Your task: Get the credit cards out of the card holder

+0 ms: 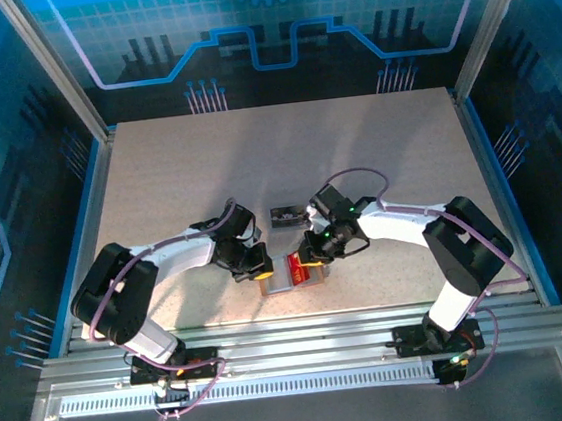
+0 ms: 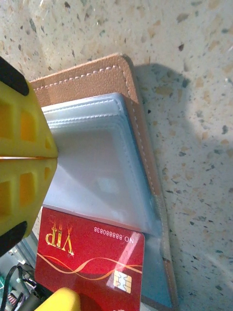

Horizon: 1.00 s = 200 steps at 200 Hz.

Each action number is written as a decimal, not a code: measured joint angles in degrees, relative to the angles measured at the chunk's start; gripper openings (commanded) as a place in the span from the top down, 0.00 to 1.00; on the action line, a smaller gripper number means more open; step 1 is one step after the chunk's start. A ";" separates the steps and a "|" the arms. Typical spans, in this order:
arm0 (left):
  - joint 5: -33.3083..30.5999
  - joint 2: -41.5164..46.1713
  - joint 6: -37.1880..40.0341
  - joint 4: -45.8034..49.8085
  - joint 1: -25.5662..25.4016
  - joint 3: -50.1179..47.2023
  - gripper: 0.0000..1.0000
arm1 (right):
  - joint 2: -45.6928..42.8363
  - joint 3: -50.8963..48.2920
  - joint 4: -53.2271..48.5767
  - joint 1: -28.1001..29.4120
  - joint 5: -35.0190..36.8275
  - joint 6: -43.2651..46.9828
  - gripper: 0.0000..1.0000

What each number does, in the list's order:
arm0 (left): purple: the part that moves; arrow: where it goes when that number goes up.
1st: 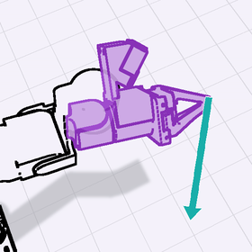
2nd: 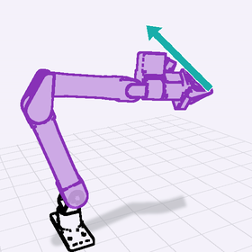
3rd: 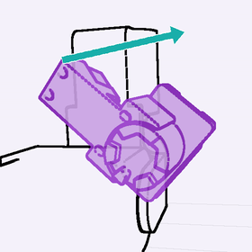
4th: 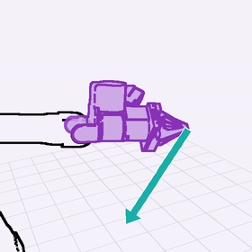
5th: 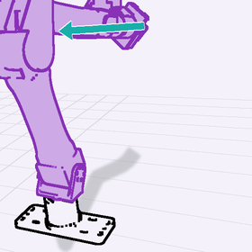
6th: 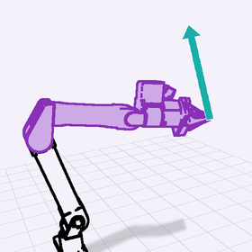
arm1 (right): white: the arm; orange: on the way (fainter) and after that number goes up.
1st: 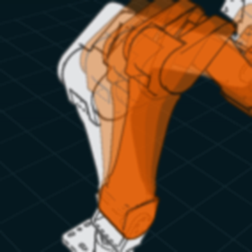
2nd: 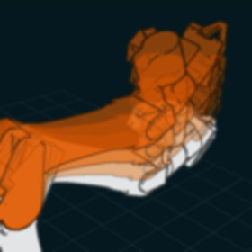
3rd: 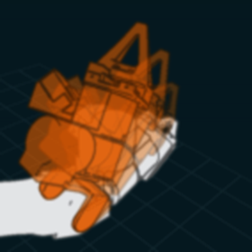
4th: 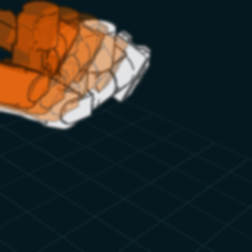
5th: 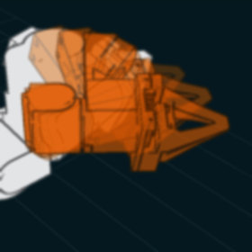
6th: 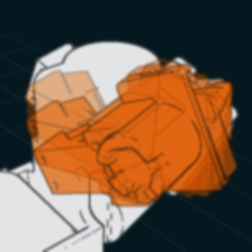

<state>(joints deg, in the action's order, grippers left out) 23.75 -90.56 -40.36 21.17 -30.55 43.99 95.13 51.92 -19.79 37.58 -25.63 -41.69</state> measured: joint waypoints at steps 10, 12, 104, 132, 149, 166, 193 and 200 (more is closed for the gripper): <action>0.00 0.09 0.00 0.11 -0.02 0.00 0.92 | -0.09 0.00 0.37 0.35 -0.04 -0.46 0.82; 0.00 0.11 0.00 0.13 -0.02 0.00 0.92 | -0.13 0.00 0.39 0.42 -0.04 -0.59 0.82; 0.00 0.52 0.00 0.24 0.00 0.00 0.92 | -3.23 -0.11 0.57 1.29 0.17 -2.27 0.87; 0.00 0.85 0.00 0.37 -0.02 0.00 0.92 | -2.86 -0.11 0.57 1.79 0.15 -2.43 0.90; 0.00 1.14 0.00 0.63 -0.02 0.00 0.92 | -2.80 -0.13 0.57 1.88 0.20 -2.47 0.90; 0.00 1.18 0.00 0.68 -0.02 0.00 0.92 | -2.64 -0.13 0.52 1.90 0.24 -2.43 0.91; 0.00 1.18 0.00 0.92 0.00 0.00 0.92 | -2.40 -0.11 0.11 1.90 1.09 -2.43 0.92; 0.00 1.18 0.00 0.98 0.00 0.00 0.92 | -2.38 -0.11 0.02 1.90 1.27 -2.40 0.91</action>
<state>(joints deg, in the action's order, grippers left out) 23.75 -89.38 -40.36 22.15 -30.55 43.99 92.75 51.81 -19.77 39.48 -24.36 -44.10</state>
